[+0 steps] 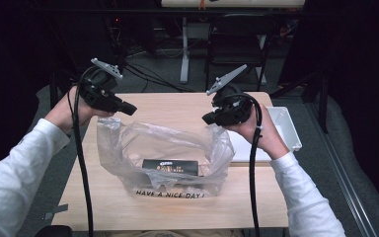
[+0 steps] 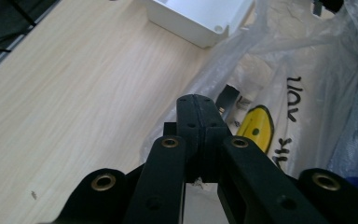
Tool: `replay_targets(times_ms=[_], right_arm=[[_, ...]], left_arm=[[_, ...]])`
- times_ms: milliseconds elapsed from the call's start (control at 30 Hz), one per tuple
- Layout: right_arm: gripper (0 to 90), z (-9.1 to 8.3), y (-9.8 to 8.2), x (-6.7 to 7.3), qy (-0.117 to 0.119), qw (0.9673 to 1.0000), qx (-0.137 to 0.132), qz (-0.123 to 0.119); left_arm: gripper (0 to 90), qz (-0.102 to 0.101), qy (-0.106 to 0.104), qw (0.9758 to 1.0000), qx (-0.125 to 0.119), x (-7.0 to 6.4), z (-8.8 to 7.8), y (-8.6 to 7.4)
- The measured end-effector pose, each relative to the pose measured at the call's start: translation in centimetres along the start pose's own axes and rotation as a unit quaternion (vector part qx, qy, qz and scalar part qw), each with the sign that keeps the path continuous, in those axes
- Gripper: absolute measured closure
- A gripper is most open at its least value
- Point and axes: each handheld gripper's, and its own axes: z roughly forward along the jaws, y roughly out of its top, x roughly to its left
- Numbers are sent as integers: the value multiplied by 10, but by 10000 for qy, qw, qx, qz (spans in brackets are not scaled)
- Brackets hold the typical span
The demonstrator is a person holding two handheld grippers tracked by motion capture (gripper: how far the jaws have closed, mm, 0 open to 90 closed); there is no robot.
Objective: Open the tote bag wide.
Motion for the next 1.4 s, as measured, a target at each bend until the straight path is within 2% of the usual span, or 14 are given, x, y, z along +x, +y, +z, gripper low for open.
replay_targets(times_ms=[133,200,233,367,400,533,567,633,700,767,867,1067,1233,1400], right_arm=[[900,12,-4,7,97,9997,218,-66],[900,23,-11,7,137,9992,376,-32],[900,26,-14,6,167,9991,400,-17],[900,35,-23,5,213,9984,527,40],[900,37,-25,5,195,9984,532,55],[900,42,-33,4,234,9978,606,109],[900,43,-34,4,228,9977,625,118],[900,47,-39,3,185,9972,710,144],[900,48,-41,2,166,9971,727,162],[900,57,-50,0,168,9957,887,219],[900,62,-54,0,226,9951,926,267],[900,86,-68,8,482,9921,1130,244],[900,107,-78,10,204,9877,1535,202],[900,125,-90,15,-118,9843,1744,257]], left_arm=[[900,31,-100,9998,178,-3,7,-1],[900,31,-137,9988,474,-4,16,-5],[900,31,-137,9988,474,-4,16,-5],[900,60,-205,9955,923,-3,32,-14],[900,60,-205,9955,923,-3,32,-14],[900,59,-307,9919,1232,-3,48,-24],[900,59,-307,9919,1232,-3,48,-24],[900,60,-241,9899,1393,-3,56,-31],[900,38,-229,9896,1421,-3,59,-34],[900,-17,-174,9875,1566,-1,67,-43],[900,-72,-152,9873,1577,-1,71,-48],[900,-240,-57,9878,1535,1,82,-63],[900,-357,73,9860,1629,4,96,-80],[900,-421,159,9850,1665,8,109,-93]])
